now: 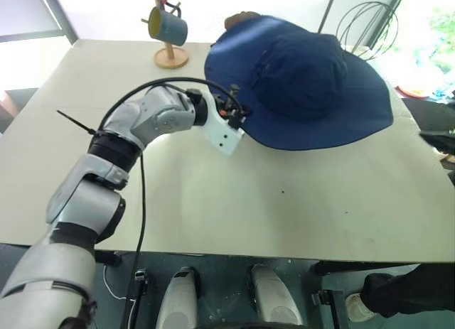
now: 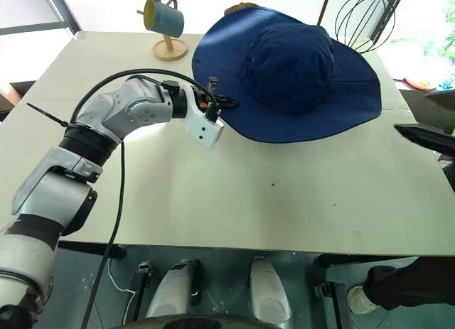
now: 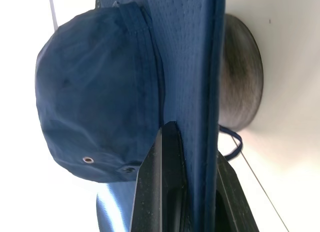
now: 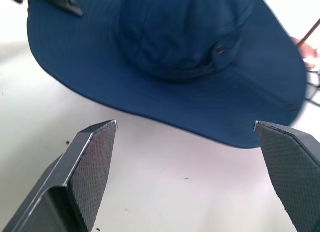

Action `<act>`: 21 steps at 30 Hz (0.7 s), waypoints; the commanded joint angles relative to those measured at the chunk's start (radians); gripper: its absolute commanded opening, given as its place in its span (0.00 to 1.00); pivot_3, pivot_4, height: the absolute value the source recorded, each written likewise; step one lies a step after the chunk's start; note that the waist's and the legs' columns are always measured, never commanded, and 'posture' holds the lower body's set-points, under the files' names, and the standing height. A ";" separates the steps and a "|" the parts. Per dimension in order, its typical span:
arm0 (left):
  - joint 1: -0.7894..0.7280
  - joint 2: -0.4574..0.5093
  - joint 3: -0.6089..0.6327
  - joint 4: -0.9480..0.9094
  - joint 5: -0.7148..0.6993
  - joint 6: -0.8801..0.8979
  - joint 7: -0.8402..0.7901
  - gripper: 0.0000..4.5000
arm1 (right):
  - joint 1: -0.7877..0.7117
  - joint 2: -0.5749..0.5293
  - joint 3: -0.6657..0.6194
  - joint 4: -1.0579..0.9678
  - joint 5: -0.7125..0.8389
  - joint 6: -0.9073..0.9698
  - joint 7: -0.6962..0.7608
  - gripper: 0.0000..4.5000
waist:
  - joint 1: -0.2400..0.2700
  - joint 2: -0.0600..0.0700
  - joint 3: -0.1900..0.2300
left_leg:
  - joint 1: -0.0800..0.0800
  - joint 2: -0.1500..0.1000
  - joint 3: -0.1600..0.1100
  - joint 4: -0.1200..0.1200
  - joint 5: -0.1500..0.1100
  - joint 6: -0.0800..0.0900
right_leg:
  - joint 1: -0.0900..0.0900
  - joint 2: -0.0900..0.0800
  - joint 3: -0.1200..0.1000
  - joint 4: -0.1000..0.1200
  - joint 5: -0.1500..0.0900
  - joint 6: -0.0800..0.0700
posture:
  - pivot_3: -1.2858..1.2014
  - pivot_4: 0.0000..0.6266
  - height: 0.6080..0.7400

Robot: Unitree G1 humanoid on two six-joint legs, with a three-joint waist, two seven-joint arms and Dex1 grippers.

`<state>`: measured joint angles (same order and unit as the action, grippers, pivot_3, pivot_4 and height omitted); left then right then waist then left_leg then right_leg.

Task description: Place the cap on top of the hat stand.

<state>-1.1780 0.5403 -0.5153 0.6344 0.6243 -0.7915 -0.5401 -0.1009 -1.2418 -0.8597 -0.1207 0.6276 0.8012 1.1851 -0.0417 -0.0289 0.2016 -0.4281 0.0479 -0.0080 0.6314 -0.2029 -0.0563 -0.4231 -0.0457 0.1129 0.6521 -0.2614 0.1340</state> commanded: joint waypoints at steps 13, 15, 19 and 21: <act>0.066 0.103 0.101 -0.177 -0.152 0.045 -0.120 0.98 | -0.182 -0.051 0.174 0.158 0.000 -0.085 0.006 1.00 | -0.004 0.001 0.000 | 0.000 0.000 0.000 0.000 0.000 0.000 | 0.000 0.000 0.000 0.000 0.000 0.000 | 0.52 0.24 0.98; 0.127 0.169 0.143 -0.255 -0.269 0.114 -0.226 0.98 | -0.218 -0.054 0.226 0.186 -0.010 -0.112 0.010 1.00 | -0.008 0.002 -0.001 | 0.001 0.000 0.000 0.000 0.000 0.000 | 0.000 0.000 0.000 0.001 0.000 0.000 | 0.52 0.24 0.98; 0.278 0.289 0.250 -0.469 -0.614 0.435 -0.494 0.98 | -0.288 -0.066 0.303 0.247 -0.027 -0.150 0.028 1.00 | -0.016 0.003 -0.001 | 0.001 0.001 0.000 -0.001 0.000 0.000 | 0.000 0.000 0.000 0.002 0.000 0.000 | 0.52 0.24 0.98; 0.368 0.386 0.359 -0.620 -0.914 0.753 -0.635 0.98 | -0.328 -0.073 0.346 0.283 -0.039 -0.172 0.042 1.00 | -0.019 0.003 -0.001 | 0.001 0.001 0.000 0.000 0.000 0.000 | 0.000 0.000 0.000 0.003 0.000 0.000 | 0.52 0.24 0.98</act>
<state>-0.8244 0.8736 -0.2676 0.1380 -0.0505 -0.2609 -1.0691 -0.3920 -1.2800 -0.5164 0.1451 0.5956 0.6612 1.2146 -0.0604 -0.0258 0.2007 -0.4271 0.0486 -0.0079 0.6313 -0.2028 -0.0562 -0.4233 -0.0460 0.1127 0.6552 -0.2615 0.1336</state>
